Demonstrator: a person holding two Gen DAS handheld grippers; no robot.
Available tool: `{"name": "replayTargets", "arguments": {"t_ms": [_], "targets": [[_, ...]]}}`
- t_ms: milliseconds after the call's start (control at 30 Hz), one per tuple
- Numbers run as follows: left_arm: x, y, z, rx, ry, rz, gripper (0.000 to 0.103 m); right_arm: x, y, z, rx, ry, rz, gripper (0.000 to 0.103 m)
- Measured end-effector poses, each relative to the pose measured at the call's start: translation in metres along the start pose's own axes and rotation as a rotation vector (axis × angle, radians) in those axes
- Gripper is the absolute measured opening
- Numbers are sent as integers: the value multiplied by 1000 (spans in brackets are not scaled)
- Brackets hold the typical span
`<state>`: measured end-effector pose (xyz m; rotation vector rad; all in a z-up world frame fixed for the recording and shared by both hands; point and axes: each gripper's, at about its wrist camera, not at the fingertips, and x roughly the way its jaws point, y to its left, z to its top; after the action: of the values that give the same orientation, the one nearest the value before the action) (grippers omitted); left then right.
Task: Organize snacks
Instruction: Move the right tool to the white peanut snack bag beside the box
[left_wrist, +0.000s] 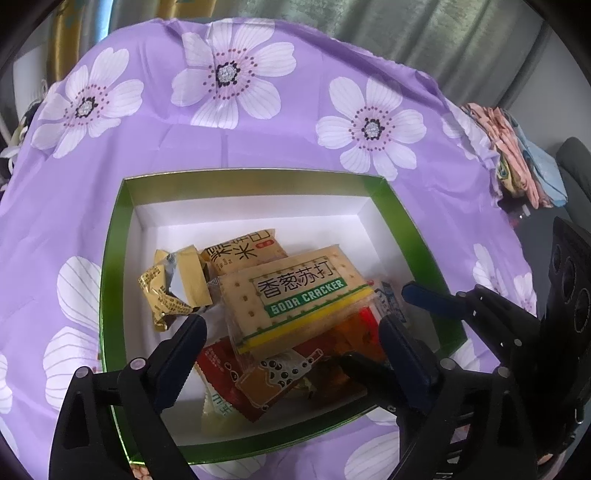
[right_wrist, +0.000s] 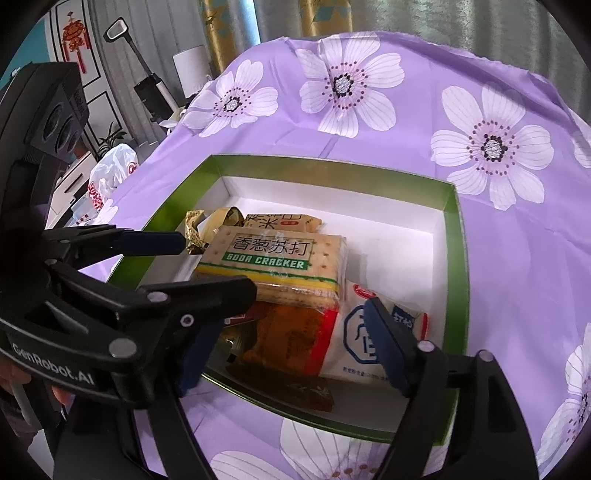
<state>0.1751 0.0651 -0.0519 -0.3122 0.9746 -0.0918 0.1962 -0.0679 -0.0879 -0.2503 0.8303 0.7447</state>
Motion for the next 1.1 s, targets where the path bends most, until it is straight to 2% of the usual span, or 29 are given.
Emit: {"name": "replayTargets", "arguments": {"t_ms": [200,667,1100], "targets": [[-9,-6,-1,4,-24,1,94,-11,-2,-1,16,-23,-9,86],[-70,-41,-14,86,-178,-3,94,-73,7,-18,45,-150,-18,88],[-124,-67,-53,148,-266,19,94,-127,33,-48,46,-230,18,90]]}}
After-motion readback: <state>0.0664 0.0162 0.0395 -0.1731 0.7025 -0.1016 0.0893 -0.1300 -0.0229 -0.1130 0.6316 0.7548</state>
